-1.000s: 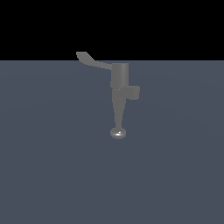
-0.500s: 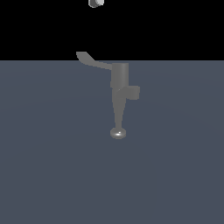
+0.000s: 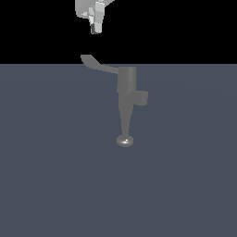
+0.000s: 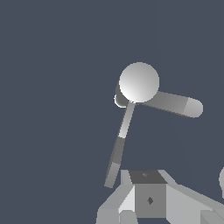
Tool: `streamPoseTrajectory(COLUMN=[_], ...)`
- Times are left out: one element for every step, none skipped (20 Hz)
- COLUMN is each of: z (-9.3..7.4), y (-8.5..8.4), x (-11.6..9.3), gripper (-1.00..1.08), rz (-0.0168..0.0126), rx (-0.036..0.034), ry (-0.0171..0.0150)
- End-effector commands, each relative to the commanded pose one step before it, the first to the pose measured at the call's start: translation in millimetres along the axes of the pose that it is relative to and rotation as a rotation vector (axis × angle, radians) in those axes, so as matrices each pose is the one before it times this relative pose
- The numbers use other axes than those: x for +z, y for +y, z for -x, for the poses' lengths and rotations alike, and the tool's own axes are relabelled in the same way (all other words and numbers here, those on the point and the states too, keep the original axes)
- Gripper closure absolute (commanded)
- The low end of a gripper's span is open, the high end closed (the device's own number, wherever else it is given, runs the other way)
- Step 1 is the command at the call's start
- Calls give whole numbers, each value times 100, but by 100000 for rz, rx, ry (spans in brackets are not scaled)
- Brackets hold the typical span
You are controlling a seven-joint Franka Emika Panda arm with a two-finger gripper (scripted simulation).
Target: Turn on the faucet by rotating a designated handle.
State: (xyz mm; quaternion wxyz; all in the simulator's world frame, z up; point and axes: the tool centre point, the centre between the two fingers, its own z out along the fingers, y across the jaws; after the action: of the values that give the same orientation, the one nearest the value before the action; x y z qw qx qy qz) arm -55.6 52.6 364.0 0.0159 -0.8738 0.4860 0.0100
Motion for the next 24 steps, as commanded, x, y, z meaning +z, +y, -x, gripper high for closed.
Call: streamPoseTrajectory(z=[-40, 15, 27, 40, 50, 58, 64, 68, 71, 71, 71, 70, 68, 63, 60, 54, 48, 41, 37, 27, 17, 15, 7, 0], y=[-1025, -395, -391, -381, -358, -335, -312, -289, -267, -245, -224, -204, -184, -164, -146, -127, -109, -92, -75, -58, -41, -25, -8, 0], x=[1056, 427, 431, 429, 413, 394, 374, 354, 333, 312, 290, 269, 246, 224, 201, 178, 154, 131, 107, 84, 60, 36, 12, 0], gripper=[108, 108, 108, 108, 108, 108, 108, 108, 108, 108, 108, 108, 108, 108, 108, 108, 108, 108, 108, 108, 108, 108, 108, 108], rz=[246, 110, 107, 100, 91, 81, 72, 64, 56, 48, 41, 35, 29, 25, 20, 16, 13, 10, 8, 6, 4, 2, 1, 0], rx=[5689, 2214, 2213, 2176, 2070, 1955, 1840, 1727, 1613, 1501, 1388, 1275, 1161, 1053, 938, 829, 717, 608, 493, 387, 282, 160, 48, 0], ry=[425, 195, 207, 214, 214, 211, 207, 201, 194, 186, 176, 166, 154, 142, 128, 115, 101, 86, 70, 56, 41, 23, 7, 0])
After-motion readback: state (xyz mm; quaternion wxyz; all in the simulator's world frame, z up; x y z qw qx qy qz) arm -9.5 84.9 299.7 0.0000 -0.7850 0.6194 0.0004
